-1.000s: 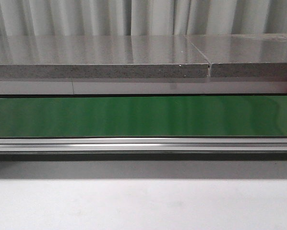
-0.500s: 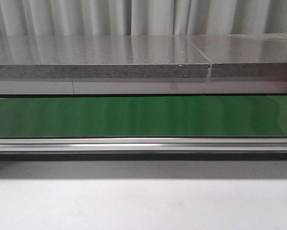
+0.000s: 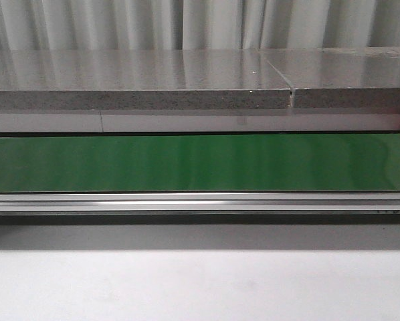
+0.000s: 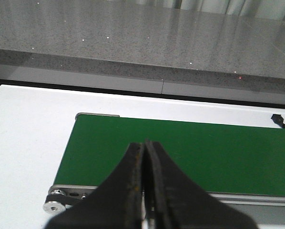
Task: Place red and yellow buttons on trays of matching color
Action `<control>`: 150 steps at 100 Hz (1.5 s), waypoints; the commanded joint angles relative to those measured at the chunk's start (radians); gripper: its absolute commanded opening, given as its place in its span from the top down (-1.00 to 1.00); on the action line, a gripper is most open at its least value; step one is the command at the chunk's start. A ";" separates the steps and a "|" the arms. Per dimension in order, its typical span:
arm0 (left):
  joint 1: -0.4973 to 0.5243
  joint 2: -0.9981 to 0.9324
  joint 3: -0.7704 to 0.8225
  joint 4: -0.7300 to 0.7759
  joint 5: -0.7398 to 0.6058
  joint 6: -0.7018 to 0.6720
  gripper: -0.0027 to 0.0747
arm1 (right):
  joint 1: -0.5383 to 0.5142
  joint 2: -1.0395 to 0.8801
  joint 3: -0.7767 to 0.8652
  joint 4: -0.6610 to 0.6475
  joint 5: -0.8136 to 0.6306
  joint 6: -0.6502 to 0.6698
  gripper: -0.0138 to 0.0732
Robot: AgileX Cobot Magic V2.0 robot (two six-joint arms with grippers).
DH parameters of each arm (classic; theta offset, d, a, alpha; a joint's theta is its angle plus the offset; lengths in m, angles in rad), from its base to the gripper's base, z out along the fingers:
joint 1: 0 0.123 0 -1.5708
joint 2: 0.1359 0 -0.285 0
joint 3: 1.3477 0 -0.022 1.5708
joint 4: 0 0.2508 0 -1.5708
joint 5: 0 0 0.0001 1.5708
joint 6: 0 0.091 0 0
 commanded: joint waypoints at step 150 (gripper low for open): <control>-0.008 0.013 -0.027 -0.003 -0.074 -0.001 0.98 | 0.002 -0.022 0.060 -0.011 -0.170 0.006 0.84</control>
